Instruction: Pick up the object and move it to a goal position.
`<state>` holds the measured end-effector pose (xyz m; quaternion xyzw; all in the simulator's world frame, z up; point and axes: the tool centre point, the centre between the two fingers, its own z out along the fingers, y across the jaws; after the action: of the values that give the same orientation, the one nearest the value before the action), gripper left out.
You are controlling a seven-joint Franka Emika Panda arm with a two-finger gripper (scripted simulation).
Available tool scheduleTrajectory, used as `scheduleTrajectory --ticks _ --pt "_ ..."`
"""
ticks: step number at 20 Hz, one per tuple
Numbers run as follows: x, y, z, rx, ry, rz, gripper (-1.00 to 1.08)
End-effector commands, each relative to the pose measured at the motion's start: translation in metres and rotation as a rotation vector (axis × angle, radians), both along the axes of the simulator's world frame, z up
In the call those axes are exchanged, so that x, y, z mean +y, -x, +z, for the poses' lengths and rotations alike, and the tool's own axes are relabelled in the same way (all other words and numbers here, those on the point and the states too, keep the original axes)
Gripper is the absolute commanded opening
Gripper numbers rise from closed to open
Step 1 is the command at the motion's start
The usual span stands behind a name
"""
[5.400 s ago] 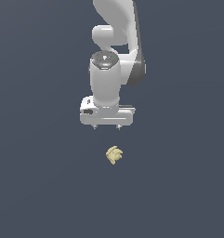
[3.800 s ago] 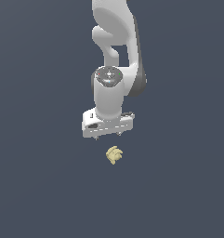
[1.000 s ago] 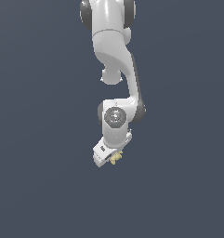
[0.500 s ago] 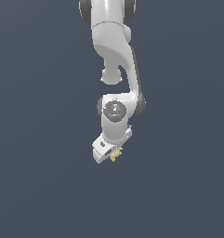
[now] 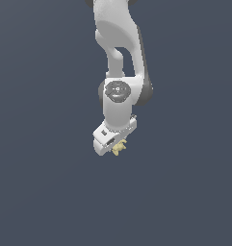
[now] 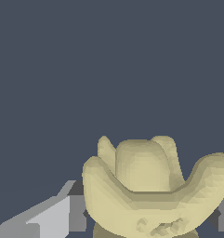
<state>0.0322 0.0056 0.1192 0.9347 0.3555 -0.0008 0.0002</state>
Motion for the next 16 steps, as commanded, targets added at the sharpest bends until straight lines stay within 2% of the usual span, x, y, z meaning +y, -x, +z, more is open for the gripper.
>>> scheduleTrajectory --ticks 1,9,16 --pt "-0.002 0.010 0.022 -0.001 0.000 0.000 -1.00" --pt "-0.005 0.035 0.080 -0.001 0.000 0.000 -1.00" --pt "-0.007 0.047 0.110 -0.001 -0.001 0.000 -1.00"
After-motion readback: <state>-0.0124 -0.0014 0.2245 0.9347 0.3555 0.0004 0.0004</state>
